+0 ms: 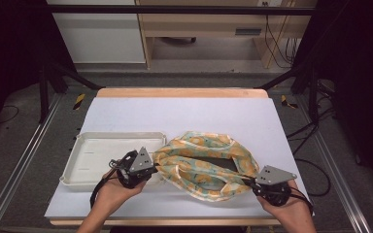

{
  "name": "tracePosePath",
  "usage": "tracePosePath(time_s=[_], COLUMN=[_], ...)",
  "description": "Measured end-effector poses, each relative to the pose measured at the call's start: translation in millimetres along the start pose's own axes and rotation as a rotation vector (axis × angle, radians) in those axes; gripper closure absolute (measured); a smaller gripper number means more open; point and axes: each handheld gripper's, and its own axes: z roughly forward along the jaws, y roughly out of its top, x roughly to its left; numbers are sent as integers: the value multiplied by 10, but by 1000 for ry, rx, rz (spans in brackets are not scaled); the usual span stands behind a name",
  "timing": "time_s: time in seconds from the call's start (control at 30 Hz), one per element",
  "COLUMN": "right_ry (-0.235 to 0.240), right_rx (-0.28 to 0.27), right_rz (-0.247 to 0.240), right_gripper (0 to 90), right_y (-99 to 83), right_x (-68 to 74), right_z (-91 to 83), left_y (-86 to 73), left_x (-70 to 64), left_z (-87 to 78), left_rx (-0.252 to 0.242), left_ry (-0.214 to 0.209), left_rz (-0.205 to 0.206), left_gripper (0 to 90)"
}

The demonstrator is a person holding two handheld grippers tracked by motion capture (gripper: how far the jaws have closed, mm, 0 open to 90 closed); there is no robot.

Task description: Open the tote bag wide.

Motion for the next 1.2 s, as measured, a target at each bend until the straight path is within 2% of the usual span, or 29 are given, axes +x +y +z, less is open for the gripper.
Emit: tracePosePath(time_s=[0.03,0.1,0.2,0.27,0.4,0.53,0.6,0.73,0.87,0.93,0.97,1.07,1.2], right_ry=[2,22,40,34,39,60,74,97,128,151,184,204,215], right_rx=[3,0,-7,-6,-29,-42,-40,-65,-60,-36,-22,0,67], right_rz=[-4,-4,11,19,10,17,19,32,38,31,28,39,54], right_gripper=[894,835,649,517,341,239,191,178,232,237,238,238,365], right_y=[-3,-8,26,87,242,401,468,581,642,651,646,624,551], right_x=[5,16,23,40,103,108,84,1,-54,-45,-22,-3,61], right_z=[-7,-8,5,9,7,27,35,44,131,209,295,385,518], left_y=[-11,-27,-31,-30,-39,-41,-46,-71,-86,-84,-84,-96,-104], left_x=[-20,-48,-54,-48,-39,-36,-37,-47,-73,-87,-90,-84,-96], left_z=[7,18,33,21,-18,-20,-34,-69,-92,-94,-95,-105,-98], left_rx=[-8,8,3,-4,-23,-31,-24,-19,-15,-15,-14,-16,-13], left_ry=[-7,-6,-10,-1,4,-5,-8,-24,-31,-27,-28,-30,-27], left_rz=[-10,7,8,8,-3,-7,8,28,48,52,54,49,44], left_gripper=[900,900,900,900,900,900,899,898,897,897,897,897,897])
